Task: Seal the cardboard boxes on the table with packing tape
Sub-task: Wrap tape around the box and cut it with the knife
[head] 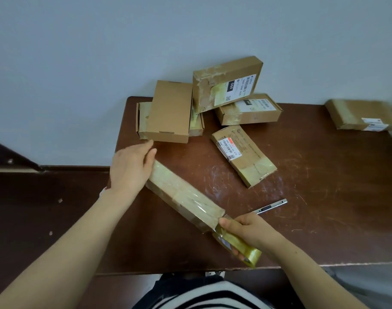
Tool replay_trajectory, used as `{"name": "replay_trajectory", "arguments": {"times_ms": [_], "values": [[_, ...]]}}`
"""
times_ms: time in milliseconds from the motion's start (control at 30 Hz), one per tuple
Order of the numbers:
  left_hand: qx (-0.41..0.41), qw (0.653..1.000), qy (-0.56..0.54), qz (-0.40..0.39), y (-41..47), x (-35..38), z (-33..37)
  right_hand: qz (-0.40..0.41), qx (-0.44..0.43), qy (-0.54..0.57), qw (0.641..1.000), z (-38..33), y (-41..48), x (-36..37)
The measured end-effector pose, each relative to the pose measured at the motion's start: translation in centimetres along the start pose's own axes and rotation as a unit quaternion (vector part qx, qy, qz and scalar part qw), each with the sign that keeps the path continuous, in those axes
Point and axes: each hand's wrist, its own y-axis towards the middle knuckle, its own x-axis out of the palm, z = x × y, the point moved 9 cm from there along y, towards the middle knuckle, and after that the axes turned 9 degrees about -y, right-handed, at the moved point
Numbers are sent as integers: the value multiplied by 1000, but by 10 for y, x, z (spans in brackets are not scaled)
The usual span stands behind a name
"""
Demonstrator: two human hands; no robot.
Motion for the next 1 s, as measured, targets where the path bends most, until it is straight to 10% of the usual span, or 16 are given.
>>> {"name": "replay_trajectory", "arguments": {"times_ms": [267,1000], "values": [[41,963,210,-162,-32,60,56,17,-17,17,1000,1,8,-3],[291,928,103,-209,-103,91,145,10,-41,60,997,0,10,8]]}}
